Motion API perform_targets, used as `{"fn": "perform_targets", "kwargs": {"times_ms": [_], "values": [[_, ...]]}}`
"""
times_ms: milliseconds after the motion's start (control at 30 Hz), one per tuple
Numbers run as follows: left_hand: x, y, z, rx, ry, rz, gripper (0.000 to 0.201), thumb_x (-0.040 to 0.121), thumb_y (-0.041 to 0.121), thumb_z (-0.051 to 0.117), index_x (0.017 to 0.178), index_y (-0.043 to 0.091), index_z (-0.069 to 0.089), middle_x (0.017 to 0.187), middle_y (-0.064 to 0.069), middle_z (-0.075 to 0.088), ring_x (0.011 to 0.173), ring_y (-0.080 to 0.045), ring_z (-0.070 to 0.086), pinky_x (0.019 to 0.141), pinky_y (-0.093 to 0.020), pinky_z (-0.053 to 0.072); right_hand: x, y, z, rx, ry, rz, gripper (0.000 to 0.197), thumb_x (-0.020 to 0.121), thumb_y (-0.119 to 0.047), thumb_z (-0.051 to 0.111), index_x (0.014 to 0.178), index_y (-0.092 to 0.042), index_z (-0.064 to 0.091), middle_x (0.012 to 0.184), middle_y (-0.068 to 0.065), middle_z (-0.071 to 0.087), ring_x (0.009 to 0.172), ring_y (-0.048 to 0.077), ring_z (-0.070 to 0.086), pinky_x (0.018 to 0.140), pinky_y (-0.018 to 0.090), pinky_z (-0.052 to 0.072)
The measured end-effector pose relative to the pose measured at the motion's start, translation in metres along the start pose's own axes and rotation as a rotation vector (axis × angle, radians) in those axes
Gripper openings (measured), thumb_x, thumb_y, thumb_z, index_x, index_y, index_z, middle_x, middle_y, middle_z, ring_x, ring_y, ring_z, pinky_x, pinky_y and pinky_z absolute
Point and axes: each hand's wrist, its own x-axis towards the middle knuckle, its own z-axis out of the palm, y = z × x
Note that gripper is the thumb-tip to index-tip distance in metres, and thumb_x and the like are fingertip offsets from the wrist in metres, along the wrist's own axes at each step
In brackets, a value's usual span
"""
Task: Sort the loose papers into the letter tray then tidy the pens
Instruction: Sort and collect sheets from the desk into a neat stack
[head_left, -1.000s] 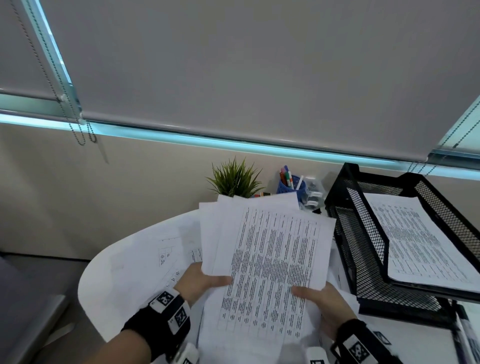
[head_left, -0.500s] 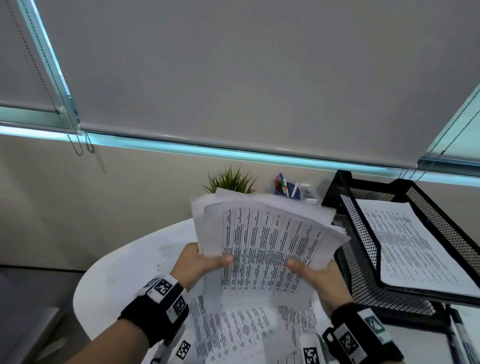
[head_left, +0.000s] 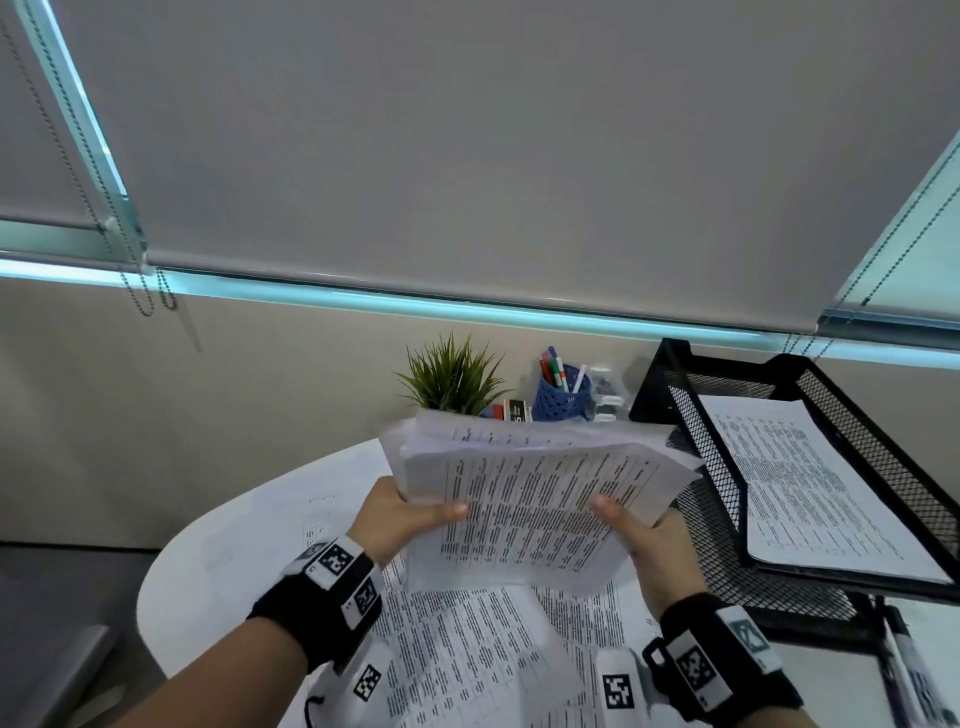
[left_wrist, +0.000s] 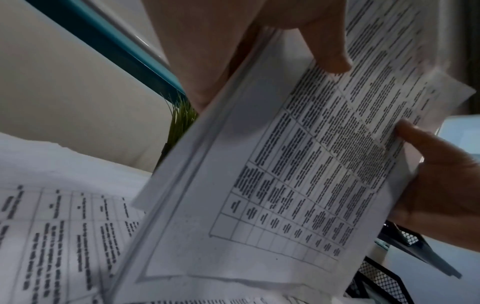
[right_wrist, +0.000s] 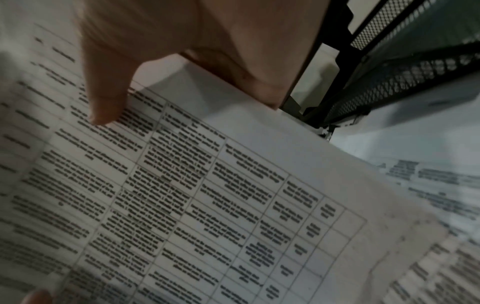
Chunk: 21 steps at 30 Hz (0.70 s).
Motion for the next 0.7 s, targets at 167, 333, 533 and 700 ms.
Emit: {"fn": "perform_targets", "kwargs": {"times_ms": [167, 333, 533, 700], "values": [[0.005, -0.001, 0.009, -0.010, 0.056, -0.008, 0.048, 0.046, 0.013, 0.089, 0.091, 0.017, 0.071, 0.096, -0.009, 0.074, 0.092, -0.024, 0.070, 0.085, -0.042, 0.054, 0.005, 0.005, -0.001, -0.007, 0.019, 0.031, 0.077, 0.041, -0.051, 0.090, 0.106, -0.022, 0.062, 0.102, 0.003, 0.073, 0.100, 0.019, 0.067, 0.095, 0.045, 0.049], [0.006, 0.004, 0.021, -0.093, 0.156, -0.010, 0.037, 0.055, 0.023, 0.086, 0.088, 0.015, 0.071, 0.091, -0.006, 0.075, 0.087, -0.019, 0.071, 0.080, -0.039, 0.055, 0.009, -0.002, 0.004, 0.083, 0.047, -0.030, 0.079, 0.042, -0.050, 0.090, 0.111, -0.020, 0.063, 0.106, 0.004, 0.072, 0.104, 0.023, 0.066, 0.095, 0.049, 0.048], [0.005, 0.024, 0.026, 0.022, 0.063, 0.043, 0.016, 0.069, 0.020, 0.078, 0.083, 0.021, 0.071, 0.083, 0.001, 0.075, 0.079, -0.009, 0.071, 0.070, -0.025, 0.052, 0.012, -0.007, -0.004, 0.077, 0.057, -0.124, 0.070, 0.043, -0.053, 0.088, 0.100, -0.016, 0.070, 0.100, 0.010, 0.073, 0.097, 0.027, 0.069, 0.091, 0.051, 0.051], [0.009, 0.023, 0.024, 0.103, 0.018, 0.048, 0.022, 0.070, 0.008, 0.077, 0.080, 0.028, 0.073, 0.093, -0.004, 0.075, 0.087, -0.016, 0.071, 0.077, -0.030, 0.056, 0.018, -0.010, -0.002, 0.091, 0.034, -0.117, 0.067, 0.039, -0.055, 0.089, 0.094, -0.020, 0.073, 0.098, 0.012, 0.073, 0.096, 0.028, 0.069, 0.092, 0.052, 0.050]]}}
